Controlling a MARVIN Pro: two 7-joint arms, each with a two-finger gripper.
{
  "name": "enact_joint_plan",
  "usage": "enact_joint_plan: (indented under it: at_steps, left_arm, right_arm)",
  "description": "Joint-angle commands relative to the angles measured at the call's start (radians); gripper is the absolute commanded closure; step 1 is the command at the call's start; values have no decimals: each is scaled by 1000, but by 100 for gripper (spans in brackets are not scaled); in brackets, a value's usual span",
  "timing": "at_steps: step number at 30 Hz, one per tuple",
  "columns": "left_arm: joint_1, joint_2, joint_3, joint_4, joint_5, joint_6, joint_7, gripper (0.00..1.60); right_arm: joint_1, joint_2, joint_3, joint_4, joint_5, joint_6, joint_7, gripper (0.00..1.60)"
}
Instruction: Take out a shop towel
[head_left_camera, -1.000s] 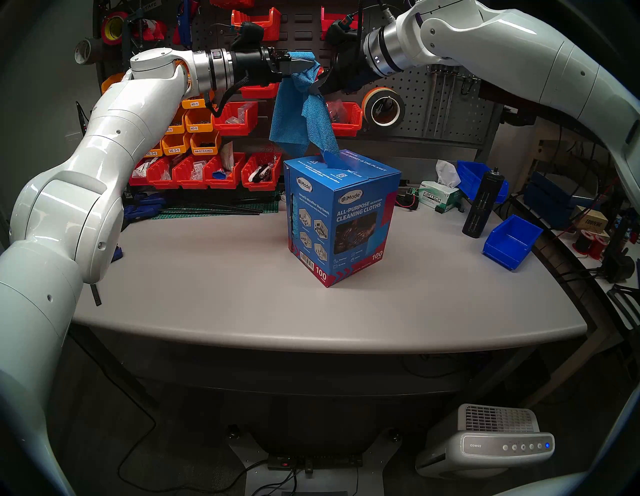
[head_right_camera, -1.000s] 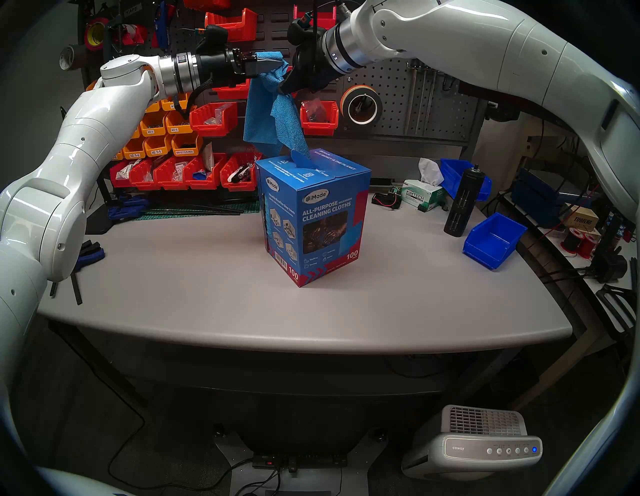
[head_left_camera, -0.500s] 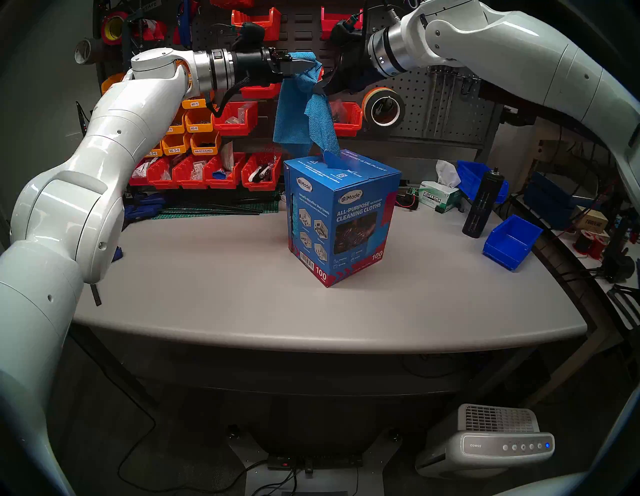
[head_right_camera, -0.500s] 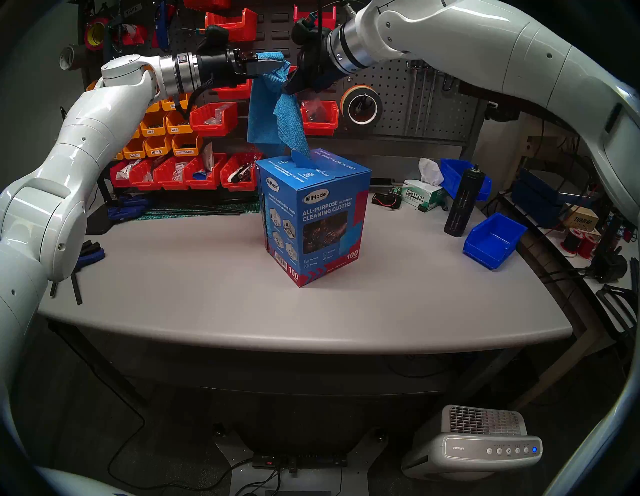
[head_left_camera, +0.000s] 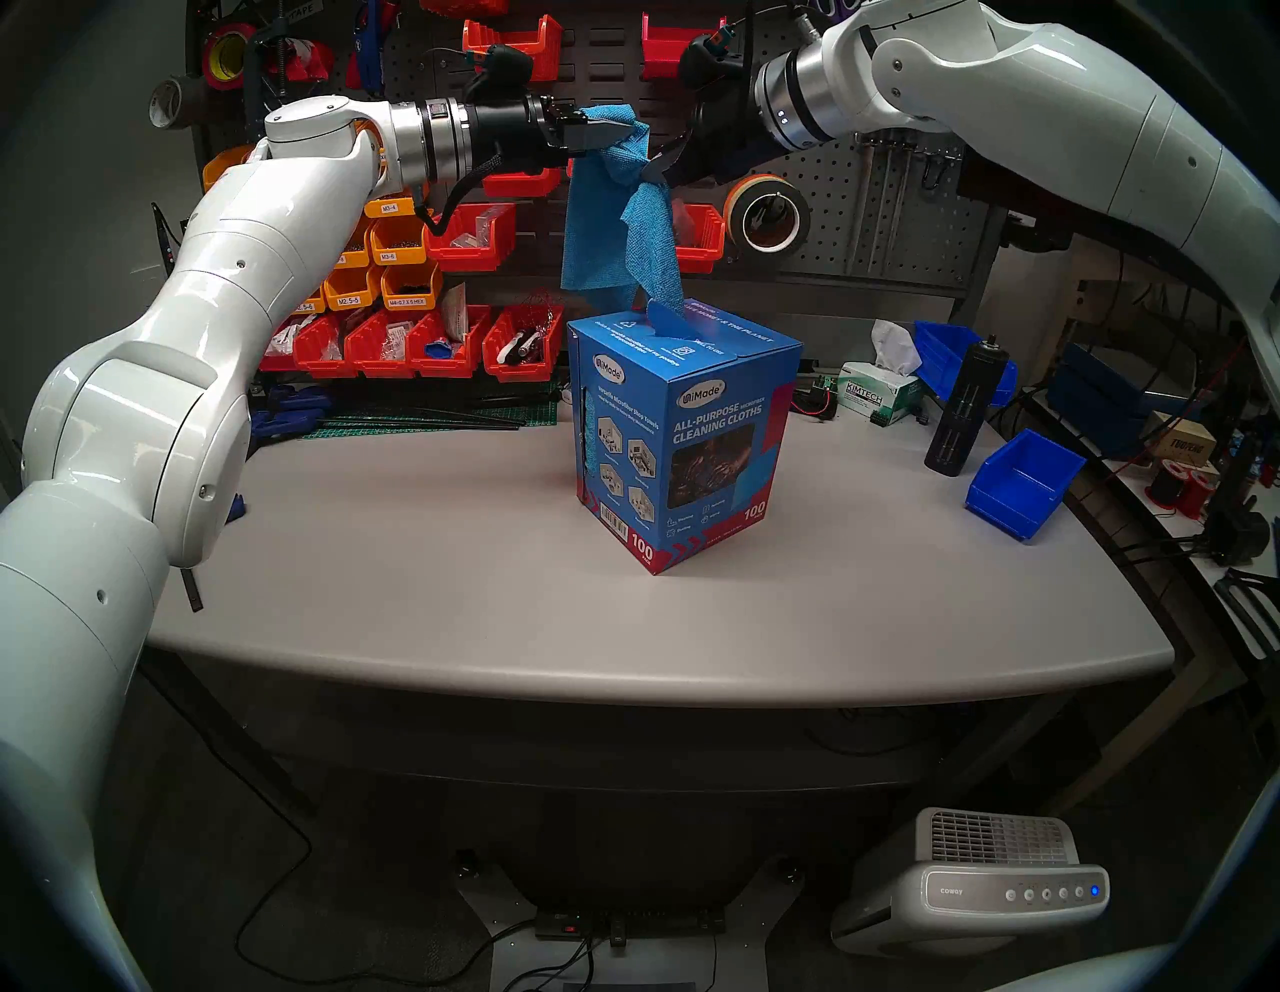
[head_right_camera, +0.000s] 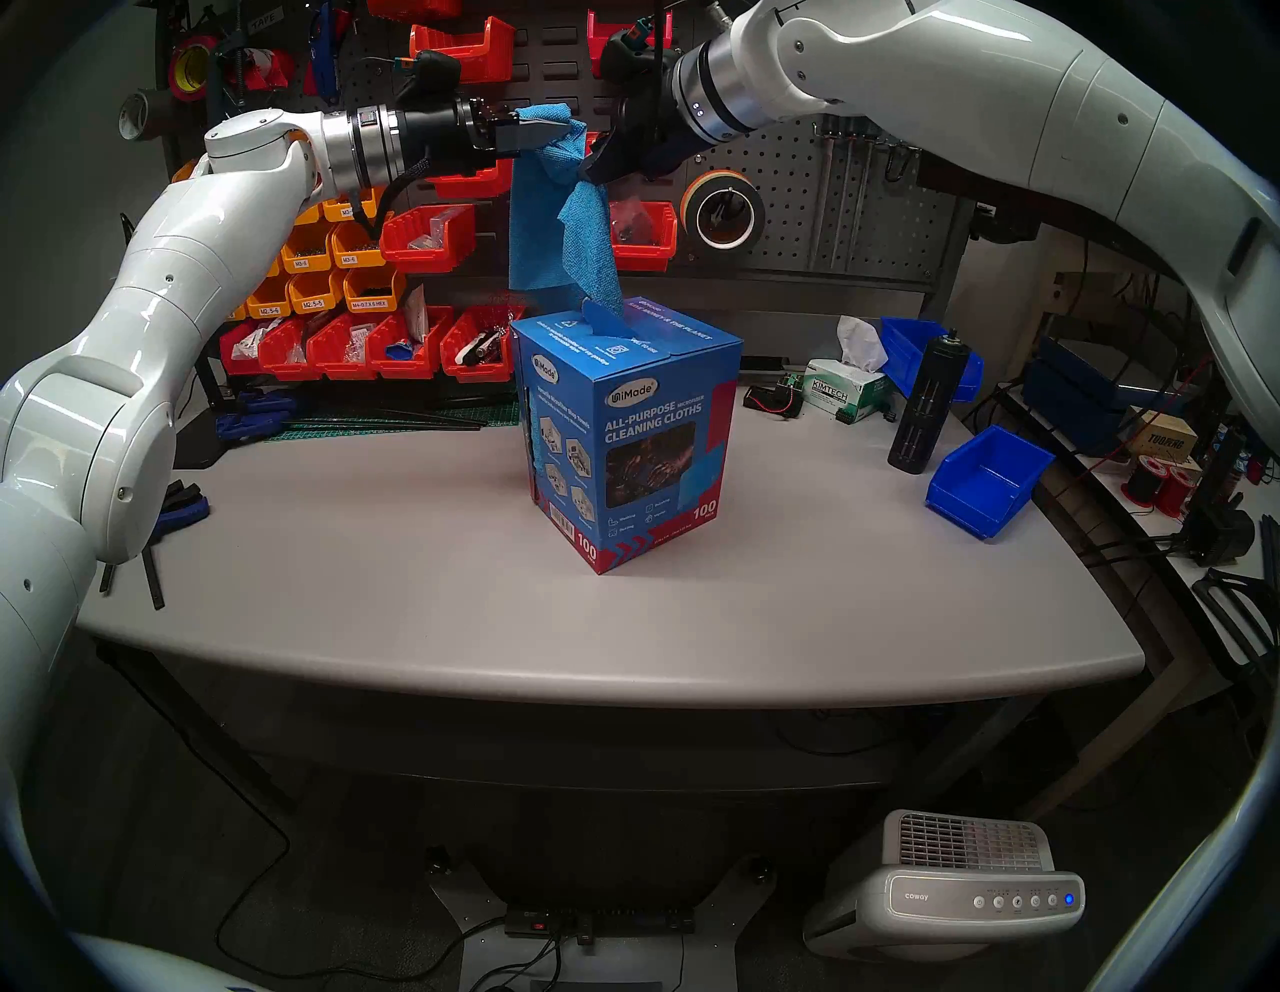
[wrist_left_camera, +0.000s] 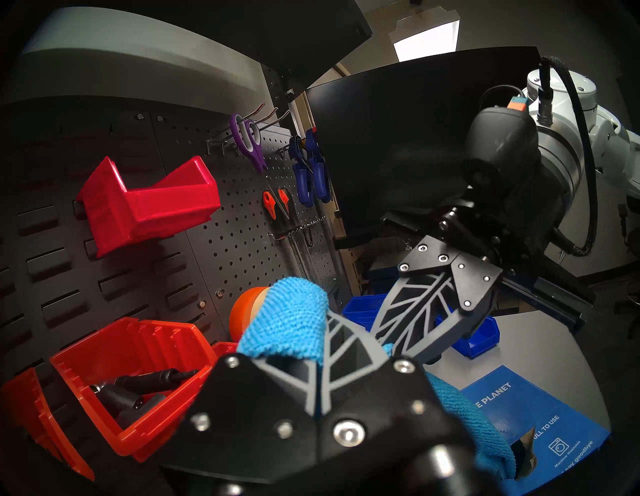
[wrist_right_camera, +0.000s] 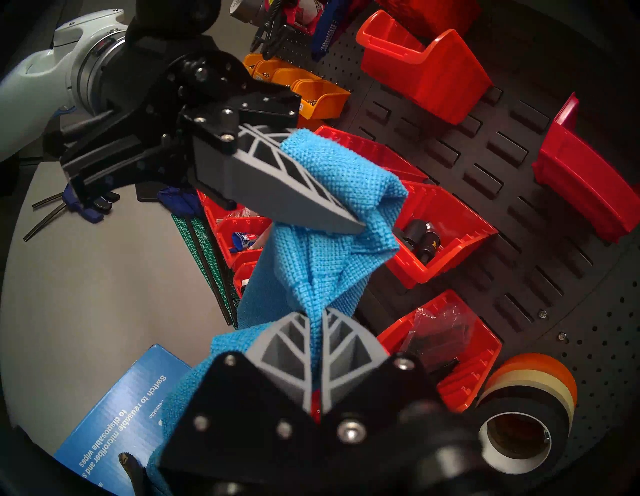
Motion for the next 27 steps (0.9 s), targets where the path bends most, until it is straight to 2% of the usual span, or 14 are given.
enact_joint_plan:
  at_steps: [1,27]
  left_arm:
    - [-56,7,-26,-10,-11,-2,5,160]
    - [-56,6,-27,-10,-10,-1,1,160]
  right_arm:
    - [55,62,9,2,-22,13,-12,160]
    - [79,136,0,-36,-40,53,-28,160]
